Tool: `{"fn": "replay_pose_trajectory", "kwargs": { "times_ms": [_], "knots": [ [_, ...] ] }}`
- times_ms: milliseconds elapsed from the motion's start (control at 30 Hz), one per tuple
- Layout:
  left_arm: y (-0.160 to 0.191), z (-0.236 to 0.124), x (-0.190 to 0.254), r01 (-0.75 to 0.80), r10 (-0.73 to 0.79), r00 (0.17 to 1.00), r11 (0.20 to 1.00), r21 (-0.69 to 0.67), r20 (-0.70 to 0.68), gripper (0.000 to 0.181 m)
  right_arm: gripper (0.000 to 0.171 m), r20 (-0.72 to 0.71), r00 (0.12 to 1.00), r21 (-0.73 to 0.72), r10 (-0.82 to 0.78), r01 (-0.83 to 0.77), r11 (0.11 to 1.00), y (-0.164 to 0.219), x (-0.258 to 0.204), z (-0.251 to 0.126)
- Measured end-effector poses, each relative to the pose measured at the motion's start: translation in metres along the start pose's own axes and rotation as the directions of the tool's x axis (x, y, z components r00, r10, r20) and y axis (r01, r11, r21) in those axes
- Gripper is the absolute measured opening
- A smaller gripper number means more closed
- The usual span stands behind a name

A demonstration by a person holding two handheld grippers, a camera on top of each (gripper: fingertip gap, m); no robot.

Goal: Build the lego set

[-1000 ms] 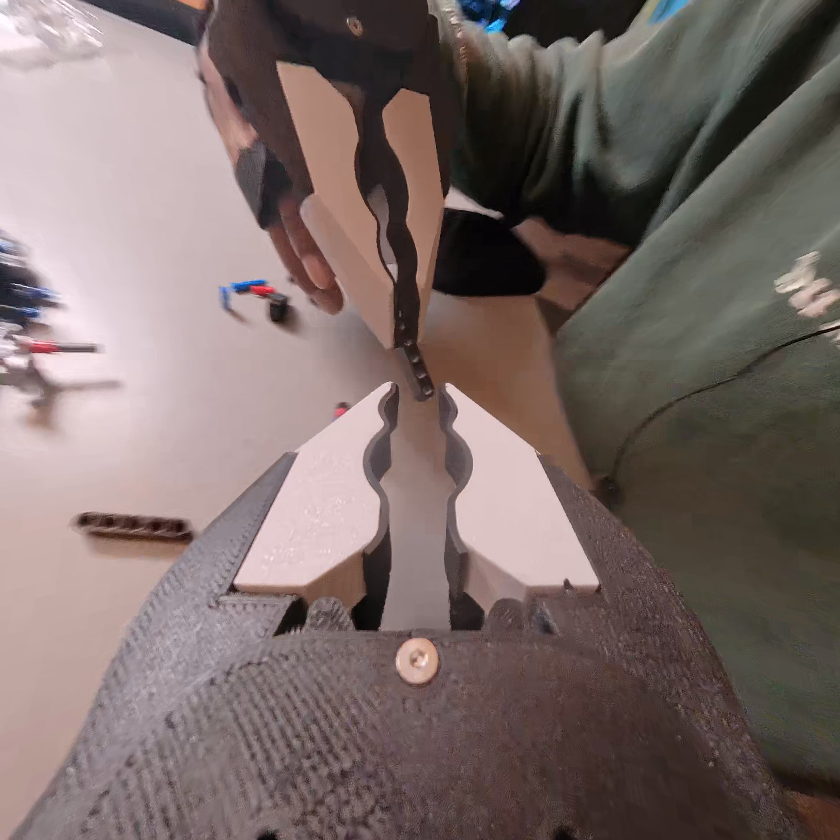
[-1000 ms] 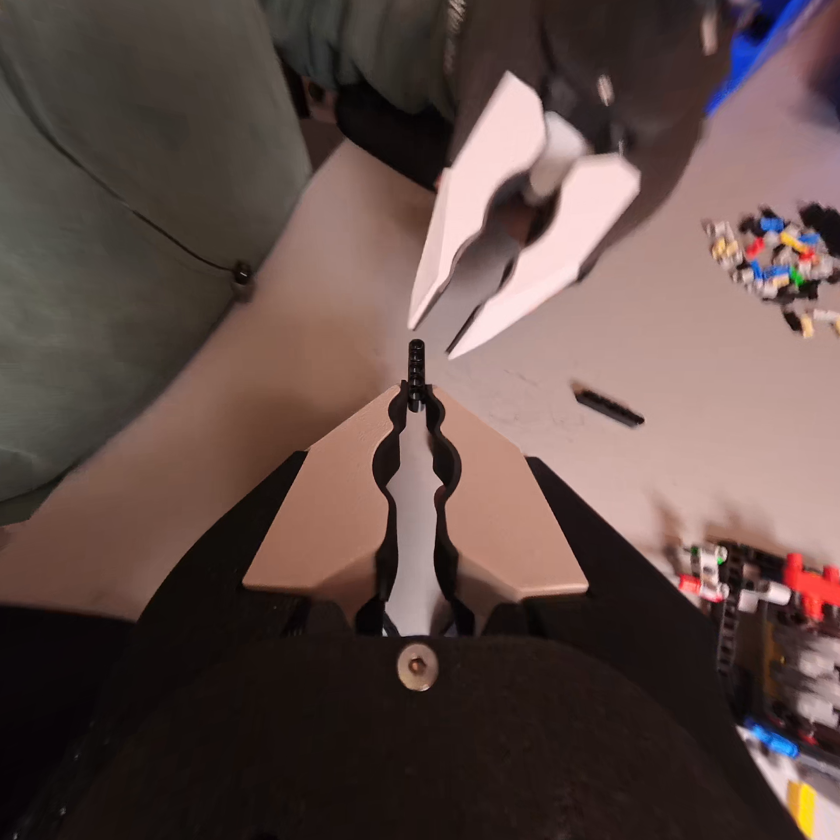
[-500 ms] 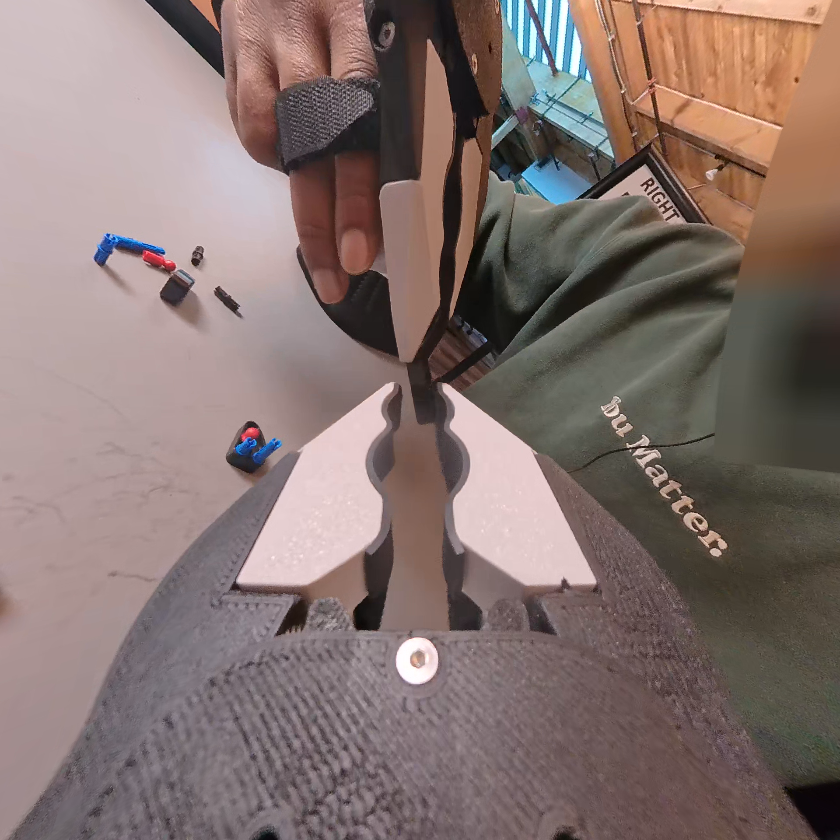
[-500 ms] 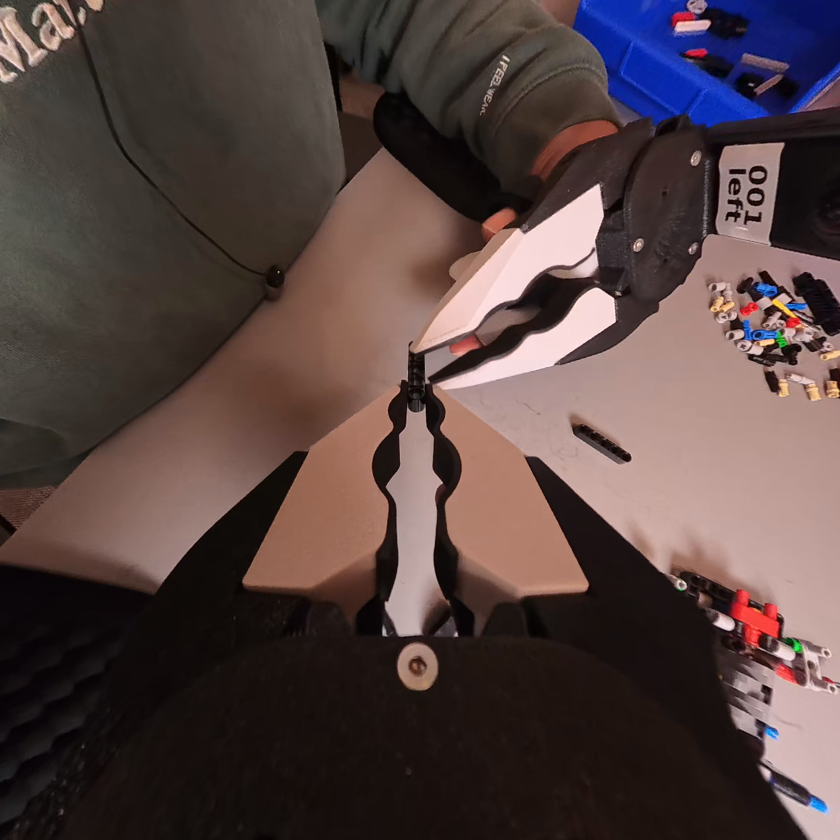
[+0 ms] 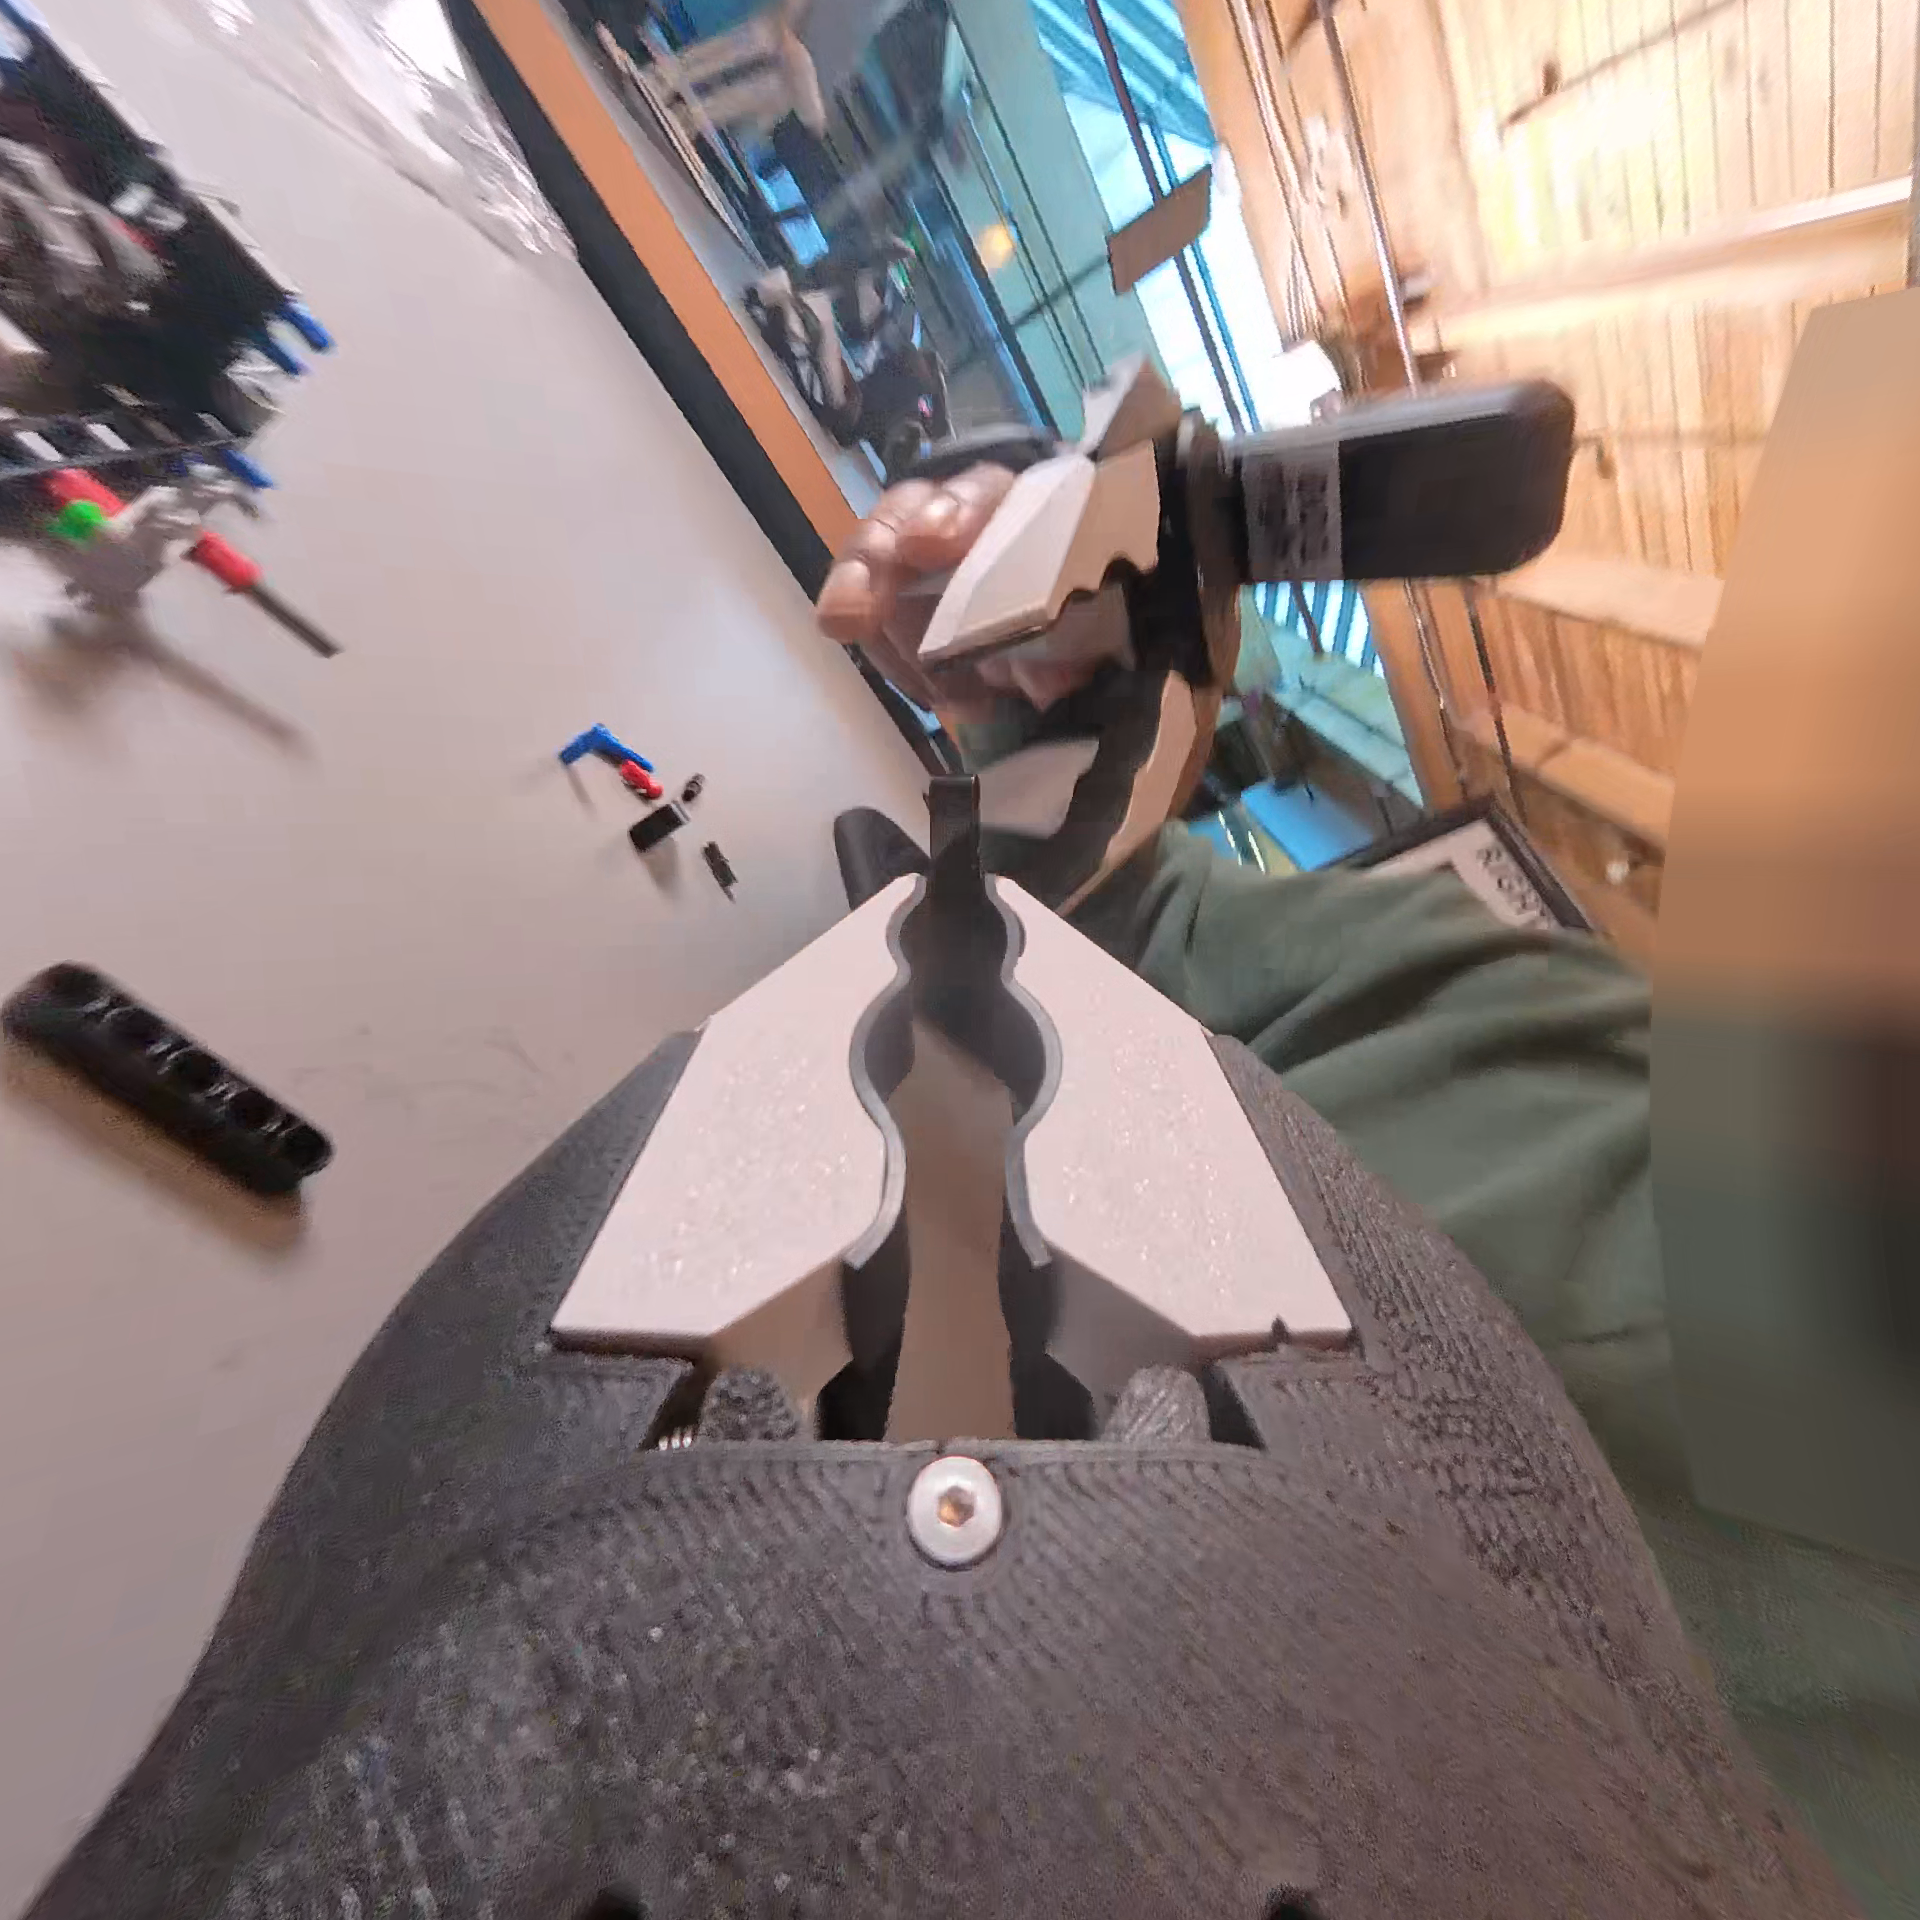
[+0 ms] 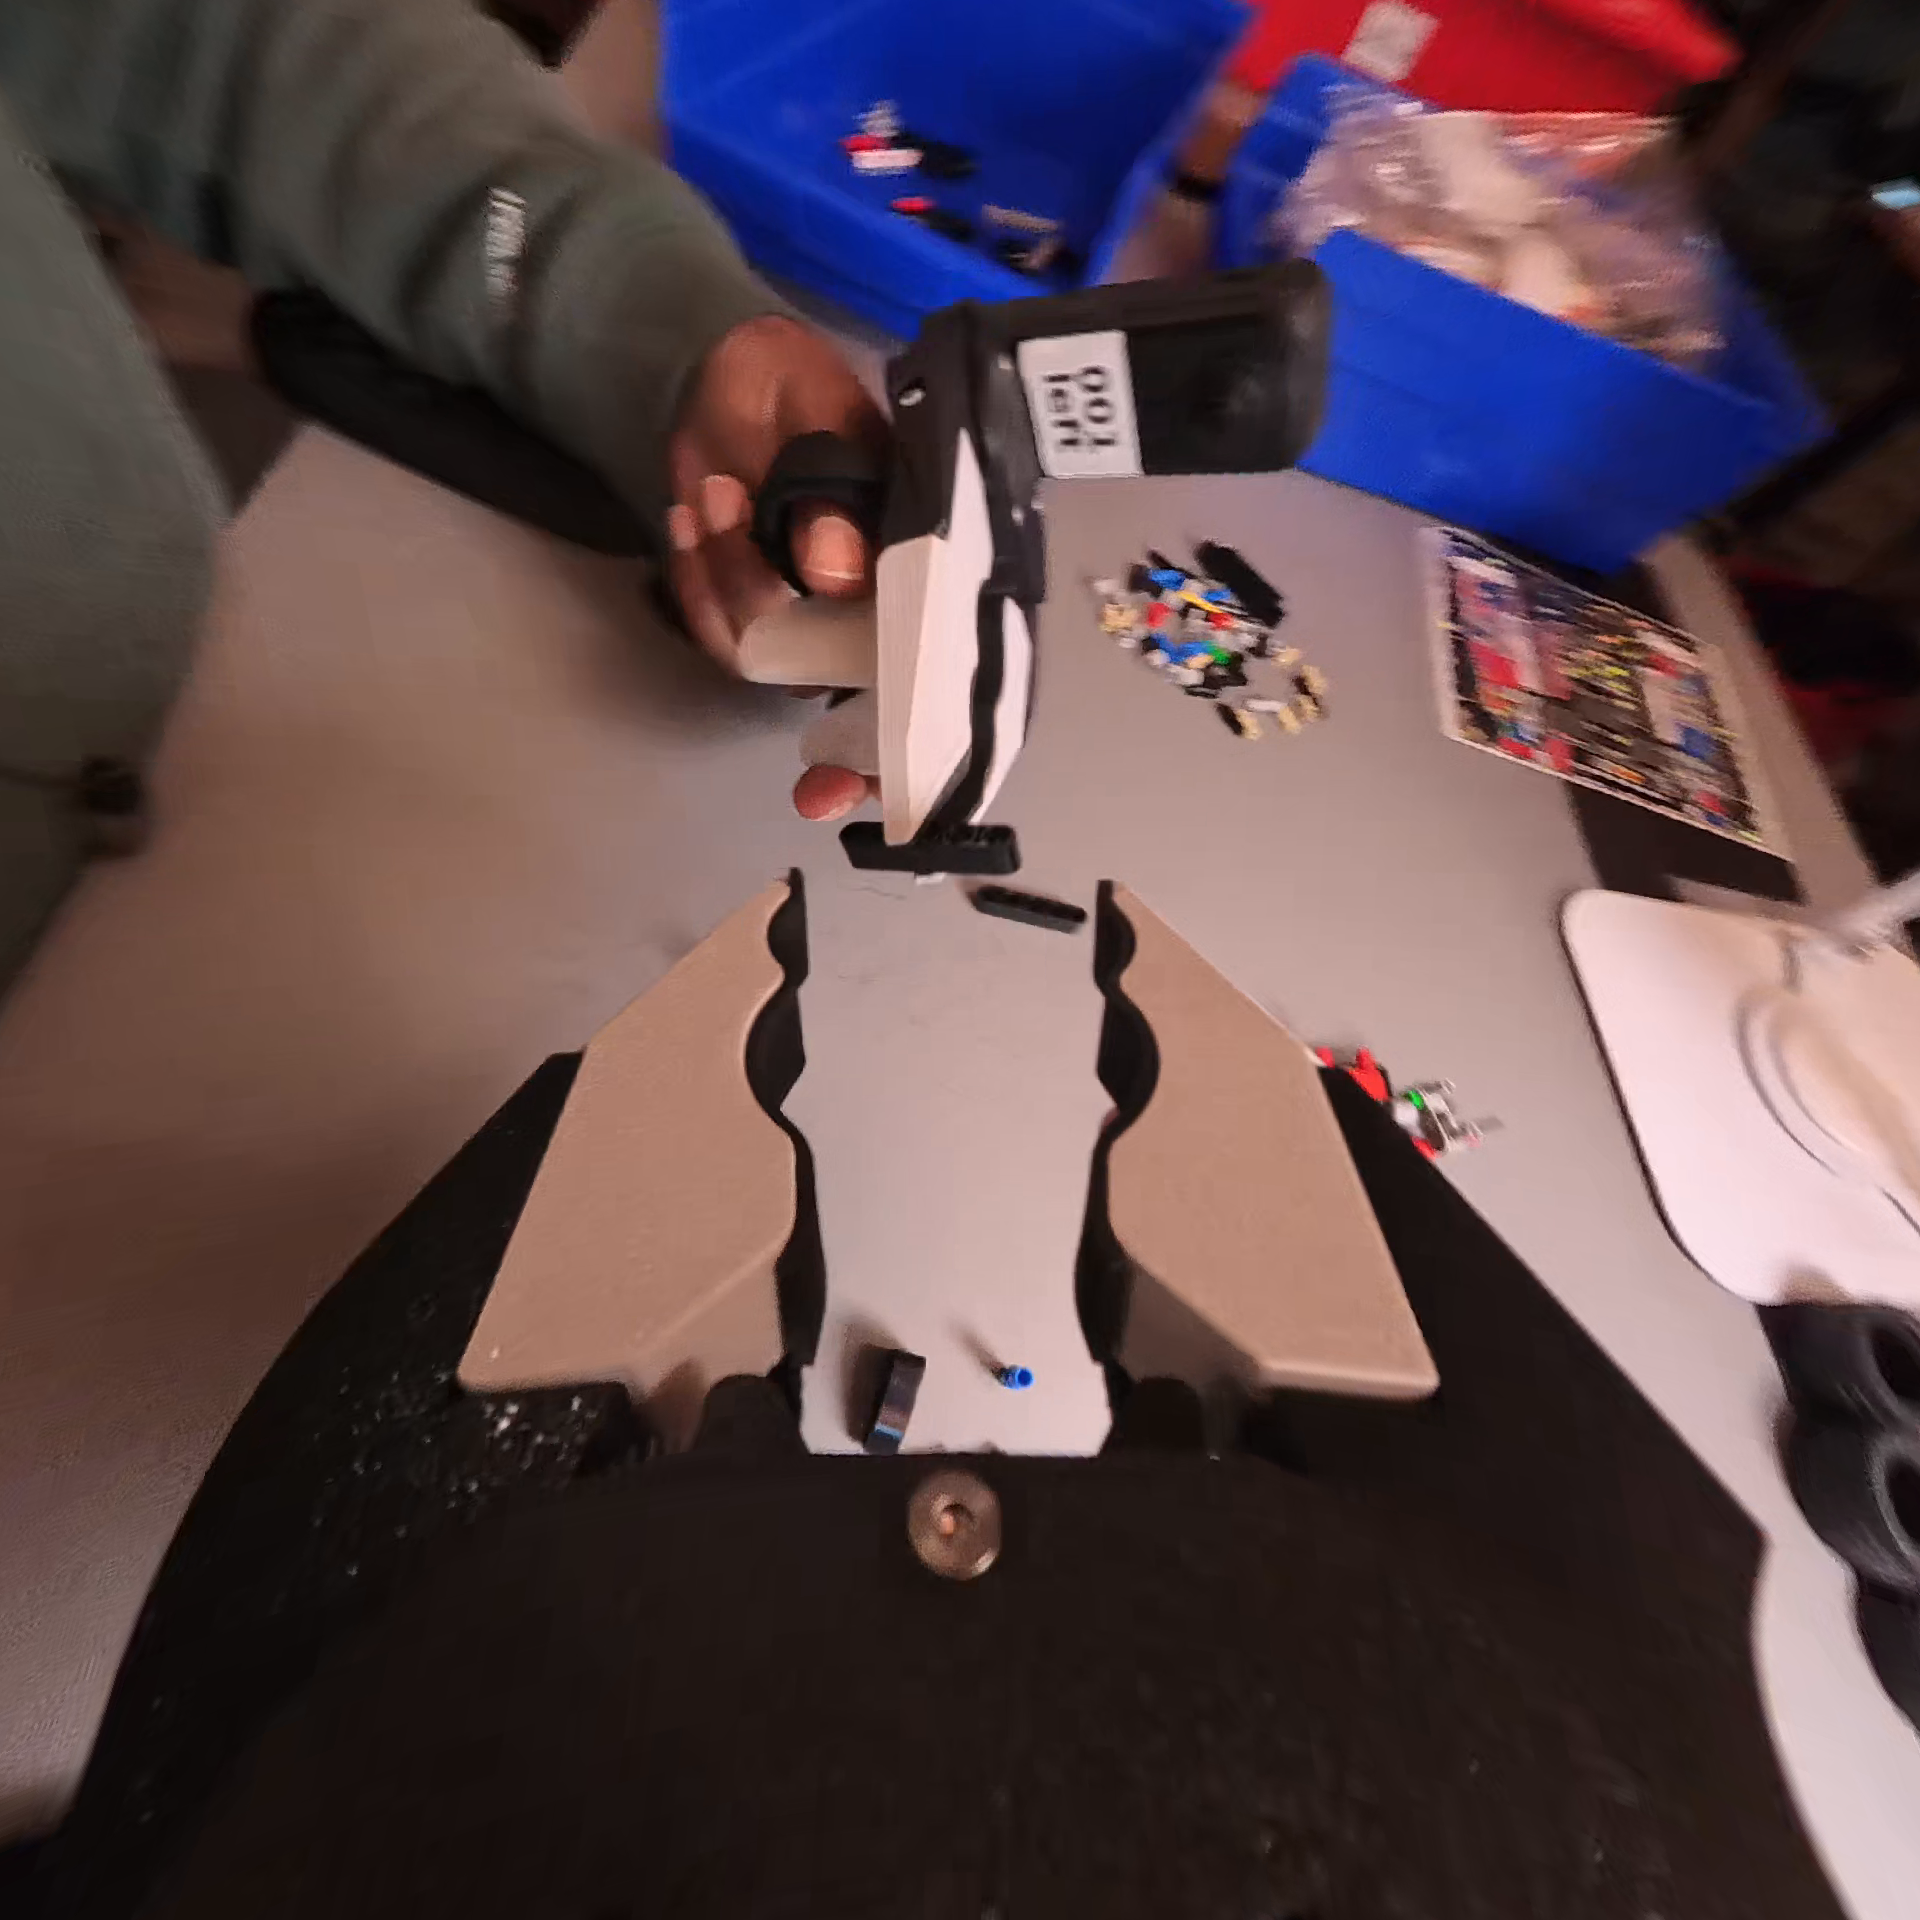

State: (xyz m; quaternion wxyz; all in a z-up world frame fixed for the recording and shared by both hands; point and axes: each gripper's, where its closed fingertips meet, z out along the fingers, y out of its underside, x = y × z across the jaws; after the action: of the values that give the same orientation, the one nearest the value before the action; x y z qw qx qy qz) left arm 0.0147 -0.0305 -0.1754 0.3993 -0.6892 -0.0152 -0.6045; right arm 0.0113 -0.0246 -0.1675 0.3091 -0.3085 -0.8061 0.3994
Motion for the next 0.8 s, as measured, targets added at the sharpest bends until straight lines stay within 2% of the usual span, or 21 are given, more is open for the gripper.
{"fn": "replay_pose_trajectory", "kwargs": {
  "times_ms": [67,167,267,400,467,633,733,800],
  "knots": [
    [-0.004,-0.002,-0.006,0.042,-0.043,0.999,0.998,0.043,0.024,0.006,0.063,-0.103,0.995,0.008,0.002,-0.001,1.0,0.009,-0.004,0.002],
    [-0.002,0.002,-0.013,0.091,-0.093,0.995,0.995,0.045,0.046,0.006,0.064,-0.221,0.975,0.009,0.008,-0.006,1.0,0.014,-0.009,0.008],
    [0.007,0.009,-0.015,0.121,-0.122,0.991,0.993,0.019,0.062,0.006,0.06,-0.279,0.96,-0.023,-0.038,0.033,0.999,0.018,-0.009,0.015],
    [0.013,0.011,-0.014,0.139,-0.139,0.988,0.99,0.007,0.074,0.006,0.051,-0.264,0.964,-0.034,-0.043,0.036,0.999,0.019,-0.014,0.021],
    [0.014,0.011,-0.013,0.143,-0.143,0.987,0.99,0.003,0.074,0.006,0.039,-0.284,0.957,-0.029,-0.049,0.043,0.999,0.018,-0.013,0.021],
    [0.015,0.011,-0.013,0.127,-0.126,0.988,0.992,-0.007,0.084,0.006,0.039,-0.287,0.957,0.022,0.035,-0.03,0.999,0.017,-0.015,0.021],
    [0.02,0.007,-0.015,0.026,-0.016,0.99,0.997,-0.072,0.14,0.015,0.039,-0.255,0.957,0.086,0.141,-0.123,0.989,0.019,-0.023,0.022],
    [0.019,0.001,-0.017,-0.077,0.098,0.977,0.99,-0.115,0.188,0.017,0.039,-0.241,0.958,0.065,0.159,-0.147,0.987,0.027,-0.031,0.025]
  ]
}}
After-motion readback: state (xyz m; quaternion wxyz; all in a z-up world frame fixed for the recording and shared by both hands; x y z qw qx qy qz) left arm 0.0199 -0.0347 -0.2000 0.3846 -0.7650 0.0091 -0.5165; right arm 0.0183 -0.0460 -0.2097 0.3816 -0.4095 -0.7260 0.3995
